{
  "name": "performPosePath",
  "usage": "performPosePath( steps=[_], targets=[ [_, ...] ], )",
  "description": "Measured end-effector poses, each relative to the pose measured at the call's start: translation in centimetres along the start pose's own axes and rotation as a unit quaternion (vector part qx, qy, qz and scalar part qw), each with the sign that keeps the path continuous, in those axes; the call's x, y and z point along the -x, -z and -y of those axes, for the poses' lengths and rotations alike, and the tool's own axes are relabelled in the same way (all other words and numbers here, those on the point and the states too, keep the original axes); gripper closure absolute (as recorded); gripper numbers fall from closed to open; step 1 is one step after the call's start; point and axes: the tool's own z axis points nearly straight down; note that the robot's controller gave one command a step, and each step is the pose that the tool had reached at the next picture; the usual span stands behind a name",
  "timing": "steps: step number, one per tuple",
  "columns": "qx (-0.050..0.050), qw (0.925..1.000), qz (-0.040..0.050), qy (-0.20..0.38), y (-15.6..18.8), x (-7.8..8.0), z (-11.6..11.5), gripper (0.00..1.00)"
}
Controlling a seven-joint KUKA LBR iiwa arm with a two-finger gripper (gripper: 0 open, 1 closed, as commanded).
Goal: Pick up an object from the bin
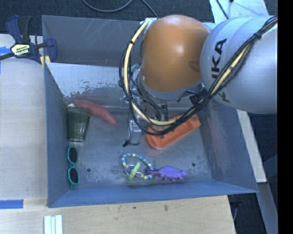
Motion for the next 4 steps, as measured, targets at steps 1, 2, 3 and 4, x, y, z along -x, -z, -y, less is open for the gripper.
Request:
performPosePath(
  steps=[1, 2, 3, 4],
  targets=[
    [-0.001, 0.9997, -0.0033, 0.023, 4.4, 0.9, -0.4, 0.0],
    [0.002, 0.9988, 0.0091, 0.047, 3.6, 3.7, -0.8, 0.0],
    [0.0, 0.9948, 0.0007, 0.102, -3.1, 3.0, 2.1, 0.0],
    [0.0, 0.9947, -0.0018, 0.103, -1.5, 3.8, 4.5, 0.0]
  ],
)
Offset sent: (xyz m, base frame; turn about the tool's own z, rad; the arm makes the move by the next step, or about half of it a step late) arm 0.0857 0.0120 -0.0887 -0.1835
